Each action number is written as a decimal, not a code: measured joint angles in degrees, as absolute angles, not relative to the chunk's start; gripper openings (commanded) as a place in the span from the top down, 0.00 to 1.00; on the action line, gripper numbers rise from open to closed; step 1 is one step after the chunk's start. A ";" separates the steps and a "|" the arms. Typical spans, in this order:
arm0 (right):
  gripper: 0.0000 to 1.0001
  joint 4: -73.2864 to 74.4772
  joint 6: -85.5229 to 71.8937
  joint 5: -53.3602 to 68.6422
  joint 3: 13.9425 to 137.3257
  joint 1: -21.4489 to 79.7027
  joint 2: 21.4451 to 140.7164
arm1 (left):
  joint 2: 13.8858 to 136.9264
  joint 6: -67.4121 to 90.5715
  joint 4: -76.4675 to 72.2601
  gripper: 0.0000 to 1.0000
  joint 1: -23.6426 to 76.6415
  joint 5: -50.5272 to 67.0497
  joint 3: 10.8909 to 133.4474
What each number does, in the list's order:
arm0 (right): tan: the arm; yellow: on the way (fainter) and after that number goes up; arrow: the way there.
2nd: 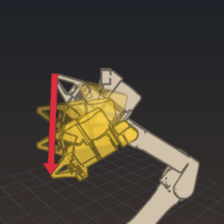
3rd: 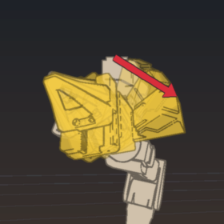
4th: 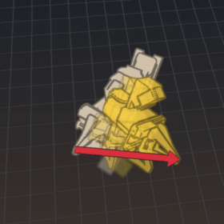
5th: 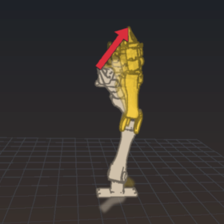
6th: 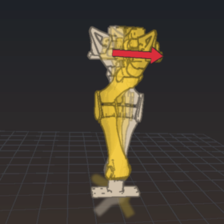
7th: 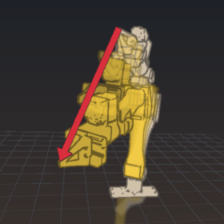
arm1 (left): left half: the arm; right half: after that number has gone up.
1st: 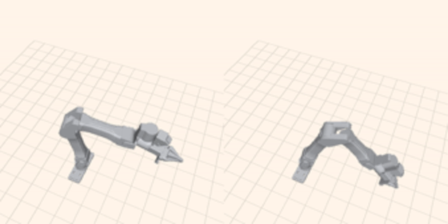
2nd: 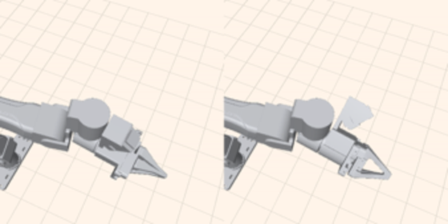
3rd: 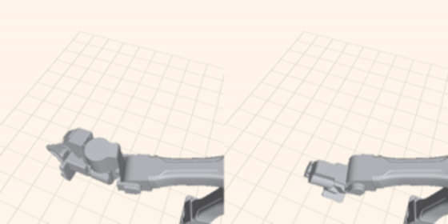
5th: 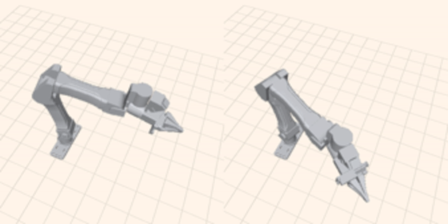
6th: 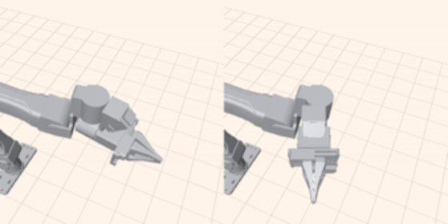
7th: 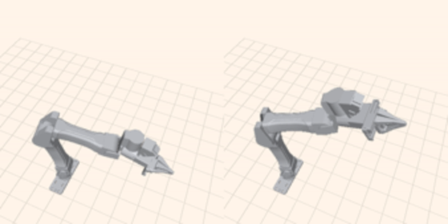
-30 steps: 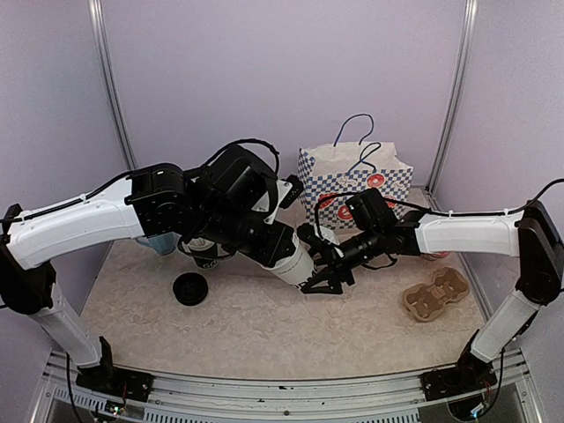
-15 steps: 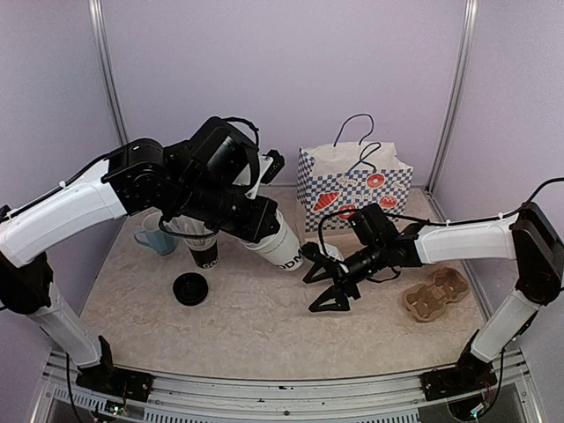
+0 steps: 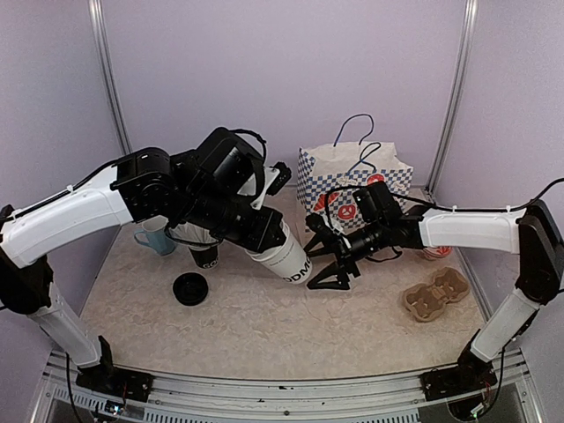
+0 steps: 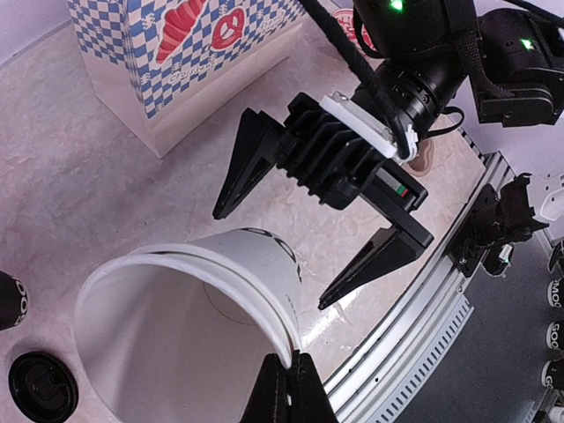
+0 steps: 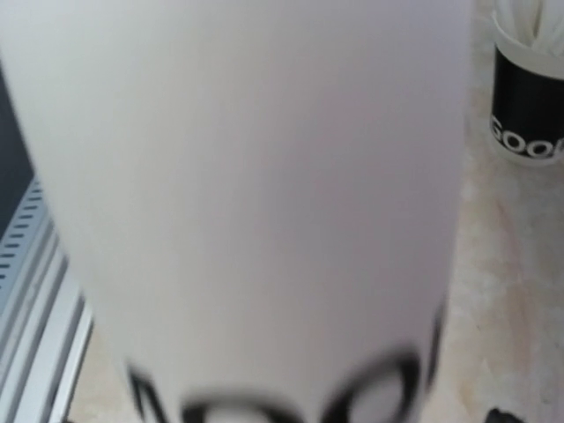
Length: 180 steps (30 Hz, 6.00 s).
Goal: Pack the takeout coffee
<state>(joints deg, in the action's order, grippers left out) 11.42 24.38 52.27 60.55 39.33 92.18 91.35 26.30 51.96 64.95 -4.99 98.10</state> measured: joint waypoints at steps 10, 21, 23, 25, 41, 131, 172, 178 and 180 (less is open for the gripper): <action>0.28 12.40 24.53 53.49 62.26 40.84 92.18 | 90.83 26.33 48.75 1.00 64.90 -3.05 96.14; 0.44 11.88 24.34 55.02 61.67 40.84 92.20 | 89.60 26.50 48.42 1.00 64.42 -2.00 95.04; 0.44 10.57 24.16 55.27 60.75 40.84 92.20 | 89.60 26.65 49.17 1.00 64.42 -2.22 95.22; 0.44 8.95 23.81 55.42 59.92 40.84 92.23 | 89.58 26.89 50.52 1.00 64.49 -2.46 95.81; 0.42 6.37 24.14 55.81 55.57 38.22 93.30 | 85.45 34.17 67.40 1.00 59.48 -11.60 110.04; 0.36 20.93 26.74 61.36 62.00 37.63 90.56 | 80.44 2.90 29.54 0.58 59.99 15.33 76.93; 0.01 14.98 26.28 46.30 46.92 15.25 72.71 | 112.86 -7.49 55.40 0.99 68.93 -1.23 102.56; 0.01 14.83 26.48 46.02 46.92 15.25 72.71 | 117.12 -8.23 55.94 0.96 69.28 -1.02 105.14; 0.01 14.83 26.59 46.02 46.92 15.25 72.73 | 118.26 -8.38 55.96 0.91 69.38 -0.89 105.89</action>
